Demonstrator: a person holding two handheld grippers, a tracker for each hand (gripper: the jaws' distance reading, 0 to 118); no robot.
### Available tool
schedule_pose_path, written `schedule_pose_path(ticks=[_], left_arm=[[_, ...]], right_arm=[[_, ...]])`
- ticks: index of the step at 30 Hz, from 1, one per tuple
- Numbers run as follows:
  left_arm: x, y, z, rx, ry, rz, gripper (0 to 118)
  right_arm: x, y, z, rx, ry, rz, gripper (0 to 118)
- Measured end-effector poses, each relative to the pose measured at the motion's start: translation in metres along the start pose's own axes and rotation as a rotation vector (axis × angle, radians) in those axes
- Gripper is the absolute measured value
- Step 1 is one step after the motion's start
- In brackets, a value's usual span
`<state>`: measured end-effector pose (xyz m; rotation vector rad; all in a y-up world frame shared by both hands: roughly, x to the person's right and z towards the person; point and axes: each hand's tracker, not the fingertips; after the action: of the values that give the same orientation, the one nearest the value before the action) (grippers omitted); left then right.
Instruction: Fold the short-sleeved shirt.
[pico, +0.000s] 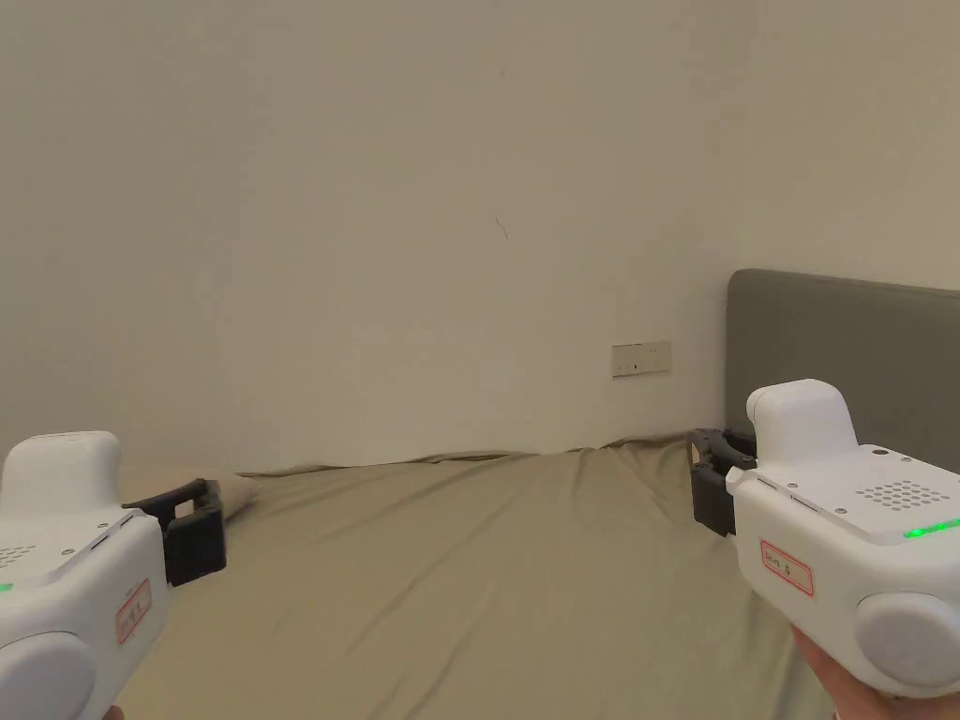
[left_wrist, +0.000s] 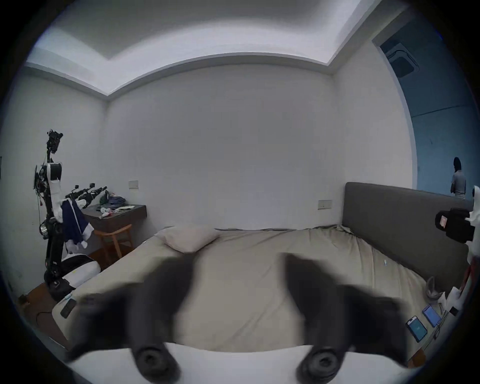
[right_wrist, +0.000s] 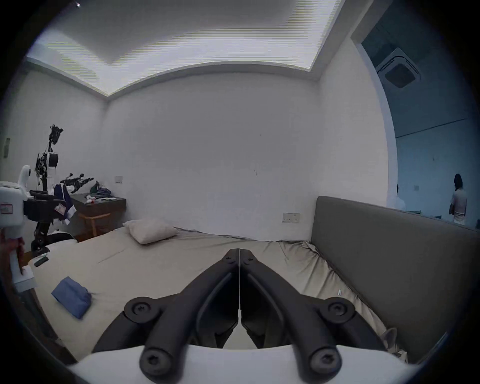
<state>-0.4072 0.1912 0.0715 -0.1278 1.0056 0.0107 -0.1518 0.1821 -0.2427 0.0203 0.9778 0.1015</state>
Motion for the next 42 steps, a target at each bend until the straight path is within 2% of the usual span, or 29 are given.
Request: schedule_pose_path(ticks=[1, 2, 3, 4, 5, 6, 9, 14, 17, 19, 21, 23, 24, 26, 28, 30, 33, 35, 37, 40, 42], left_arm=[[0.000, -0.001, -0.001, -0.010, -0.002, -0.002, 111], [-0.001, -0.003, 0.000, -0.008, -0.003, -0.002, 111], [-0.001, -0.004, 0.001, 0.000, -0.002, 0.000, 111], [0.000, -0.003, 0.002, 0.008, 0.002, 0.004, 111], [0.000, -0.003, 0.002, 0.013, 0.010, 0.007, 112], [0.001, -0.003, 0.002, 0.019, 0.016, 0.007, 112], [0.001, -0.002, 0.004, 0.033, 0.024, 0.010, 115], [0.000, -0.001, 0.009, 0.094, 0.013, 0.034, 117], [-0.004, -0.001, 0.004, 0.078, -0.043, 0.059, 118], [-0.003, -0.003, 0.001, 0.072, -0.053, 0.079, 118], [-0.003, -0.005, -0.002, 0.072, -0.060, 0.084, 118], [-0.001, -0.007, -0.005, 0.083, -0.072, 0.081, 118], [0.000, -0.006, -0.007, 0.086, -0.081, 0.078, 118], [0.004, -0.006, -0.009, 0.090, -0.082, 0.082, 118], [0.009, -0.005, -0.012, 0.072, -0.047, 0.054, 118], [0.010, -0.005, -0.015, 0.055, -0.056, 0.048, 118], [0.005, -0.008, -0.017, 0.038, -0.125, 0.116, 118], [0.005, -0.008, -0.017, 0.038, -0.115, 0.117, 118], [0.005, -0.010, -0.019, 0.031, -0.097, 0.102, 118], [0.007, -0.011, -0.020, 0.049, -0.057, 0.069, 118], [0.008, -0.012, -0.020, 0.047, -0.039, 0.053, 118]], right_arm=[[-0.002, 0.000, -0.001, -0.001, 0.001, 0.006, 26], [-0.003, 0.000, -0.001, -0.003, 0.000, 0.012, 26], [-0.005, 0.001, -0.002, -0.005, -0.004, 0.021, 34], [-0.006, 0.000, -0.004, -0.006, -0.014, 0.028, 58], [-0.007, -0.001, -0.006, -0.009, -0.019, 0.034, 96], [-0.006, -0.004, -0.007, -0.005, -0.022, 0.035, 118], [-0.003, -0.002, -0.003, 0.037, -0.050, 0.018, 118], [0.005, -0.004, -0.003, 0.041, -0.018, 0.009, 118], [0.008, -0.010, -0.003, 0.052, 0.049, -0.092, 118], [0.007, -0.018, -0.001, 0.061, 0.022, -0.127, 118], [0.003, -0.021, -0.002, 0.102, -0.030, -0.059, 118], [-0.003, -0.022, -0.003, 0.072, -0.049, -0.010, 118], [-0.004, -0.023, -0.004, 0.069, -0.021, -0.007, 118], [-0.003, -0.022, -0.007, 0.033, 0.114, -0.020, 118], [-0.004, -0.022, -0.008, -0.001, 0.166, -0.061, 118], [-0.008, -0.024, -0.008, 0.024, 0.127, -0.063, 118], [-0.019, -0.023, -0.011, 0.022, -0.076, -0.047, 118], [-0.024, -0.022, -0.015, 0.011, -0.151, -0.036, 118], [-0.021, -0.021, -0.018, 0.012, -0.102, -0.051, 118], [-0.014, -0.020, -0.015, 0.031, -0.020, -0.152, 118], [-0.010, -0.011, -0.014, -0.111, -0.013, -0.151, 118]])
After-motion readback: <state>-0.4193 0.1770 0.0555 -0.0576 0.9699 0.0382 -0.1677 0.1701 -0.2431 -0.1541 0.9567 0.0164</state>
